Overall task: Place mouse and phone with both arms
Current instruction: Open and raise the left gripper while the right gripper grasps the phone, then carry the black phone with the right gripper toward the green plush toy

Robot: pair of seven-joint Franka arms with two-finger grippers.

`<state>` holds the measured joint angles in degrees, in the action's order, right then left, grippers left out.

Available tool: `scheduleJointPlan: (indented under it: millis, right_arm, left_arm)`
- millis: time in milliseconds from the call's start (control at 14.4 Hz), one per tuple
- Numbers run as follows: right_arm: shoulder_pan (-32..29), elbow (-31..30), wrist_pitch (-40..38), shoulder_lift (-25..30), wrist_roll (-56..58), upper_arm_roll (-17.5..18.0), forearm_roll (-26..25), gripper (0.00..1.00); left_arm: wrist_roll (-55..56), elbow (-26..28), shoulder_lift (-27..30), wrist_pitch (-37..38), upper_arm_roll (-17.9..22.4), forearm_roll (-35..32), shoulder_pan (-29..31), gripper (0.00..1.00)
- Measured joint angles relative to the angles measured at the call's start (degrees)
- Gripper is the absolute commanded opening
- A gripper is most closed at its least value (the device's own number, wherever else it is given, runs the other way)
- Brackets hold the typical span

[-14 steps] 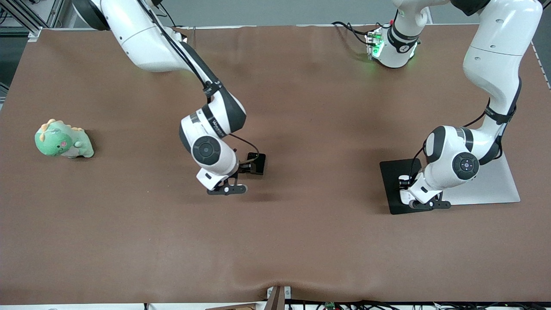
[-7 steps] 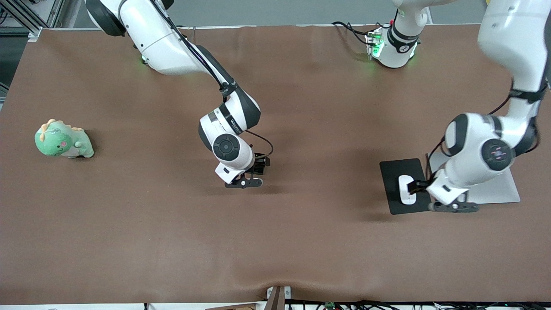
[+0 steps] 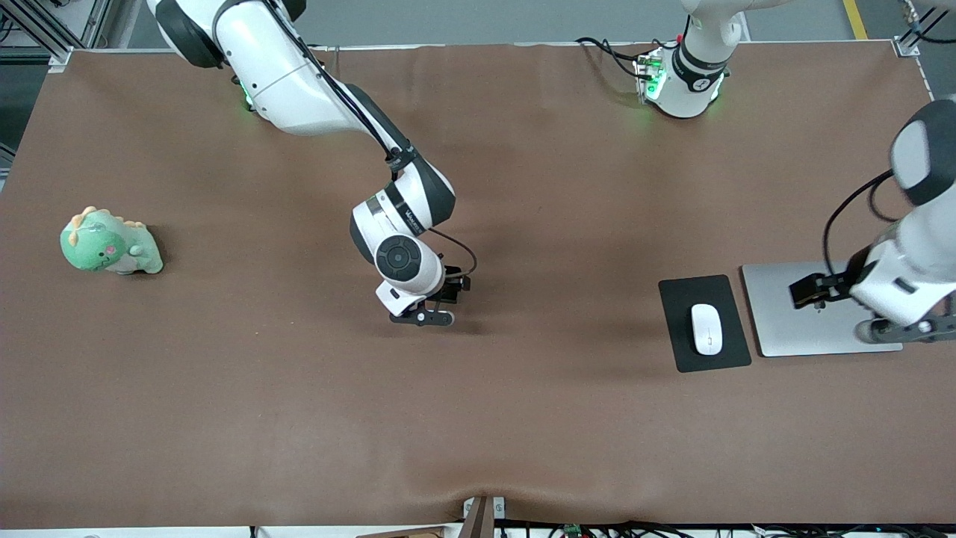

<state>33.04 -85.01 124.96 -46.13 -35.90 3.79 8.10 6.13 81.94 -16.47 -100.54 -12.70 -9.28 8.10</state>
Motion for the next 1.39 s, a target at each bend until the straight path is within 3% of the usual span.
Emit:
scheduleJointPlan:
  millis: [417,487,557,696,765,1252,1391]
  right_arm:
    - [1.03,0.01,0.92,-0.78,-1.76,0.01,0.39,1.0]
    - [1.21,0.0,0.93,-0.95,-1.83,0.01,0.39,0.93]
    - [1.38,0.0,0.95,-1.13,-1.87,0.01,0.4,0.72]
    - [1.47,0.0,0.95,-1.42,-1.94,-0.03,0.4,0.07]
    - [1.46,0.0,0.94,-1.47,-1.94,-0.14,0.4,0.0]
    - [-1.32,1.31,0.25,-1.44,-1.34,-1.09,1.18,0.0]
    - [-3.52,1.72,0.06,-1.33,-0.27,-1.14,1.18,0.0]
  left_arm:
    - [-1.3,-2.64,8.19,8.41,-0.19,1.94,0.35,1.0]
    - [-1.32,-2.63,9.28,9.76,-0.25,2.01,0.35,1.0]
    - [-1.35,-2.63,10.14,10.83,-0.26,2.14,0.35,1.0]
    - [-1.4,-2.56,11.38,12.13,-0.08,3.49,0.3,1.0]
    - [-1.46,-2.35,11.94,12.48,0.55,4.33,-0.07,1.0]
    - [-1.72,3.7,17.25,13.03,10.59,6.07,-9.92,1.0]
    - [-1.71,4.79,18.34,13.03,10.97,6.08,-10.35,1.0]
